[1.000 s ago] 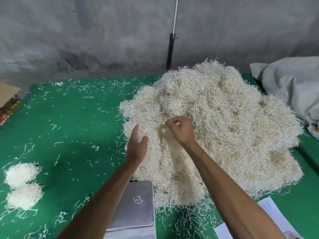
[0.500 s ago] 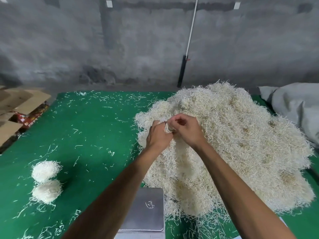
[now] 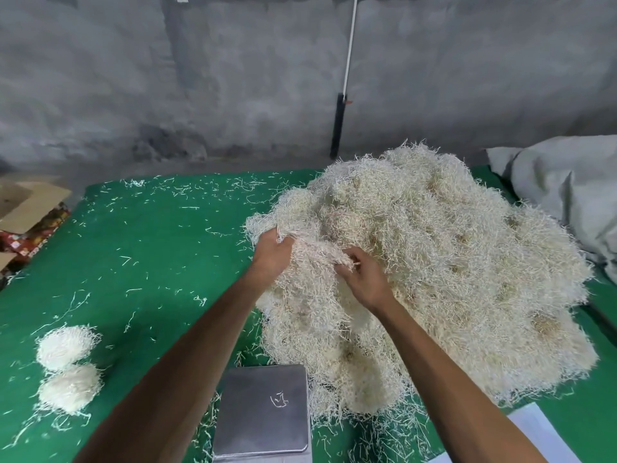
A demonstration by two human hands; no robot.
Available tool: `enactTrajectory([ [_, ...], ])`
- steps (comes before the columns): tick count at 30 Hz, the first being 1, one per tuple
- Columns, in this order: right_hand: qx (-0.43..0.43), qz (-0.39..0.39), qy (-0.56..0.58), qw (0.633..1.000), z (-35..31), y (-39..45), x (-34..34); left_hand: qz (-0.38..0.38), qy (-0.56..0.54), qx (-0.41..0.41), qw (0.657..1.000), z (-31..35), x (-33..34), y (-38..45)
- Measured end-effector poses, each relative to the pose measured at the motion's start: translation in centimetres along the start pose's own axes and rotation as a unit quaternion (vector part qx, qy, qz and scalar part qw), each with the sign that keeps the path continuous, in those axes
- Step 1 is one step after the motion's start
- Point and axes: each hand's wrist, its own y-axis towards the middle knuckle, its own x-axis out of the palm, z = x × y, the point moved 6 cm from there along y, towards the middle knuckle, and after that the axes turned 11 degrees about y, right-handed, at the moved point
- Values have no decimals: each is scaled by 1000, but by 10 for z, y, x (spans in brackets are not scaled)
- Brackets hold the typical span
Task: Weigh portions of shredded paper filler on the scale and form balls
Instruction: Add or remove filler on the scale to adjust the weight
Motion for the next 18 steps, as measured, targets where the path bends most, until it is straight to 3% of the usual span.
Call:
enactTrajectory([
  [8,-18,57,-149,987,27,10,-13,12,-110,-113,987,-45,-6,12],
  [10,0,96,-127,987,42,4,-29,33,-164,-139,976,-53,-21,16],
  [13,26,95,-88,991,57,-2,-35,19,-204,-134,970,-58,-28,20],
  [16,35,100,-28,994,51,-4,-20,-56,-222,-119,966,-51,-5,10],
  [18,37,89,33,995,42,-6,-9,-117,-170,-72,976,-42,15,1],
])
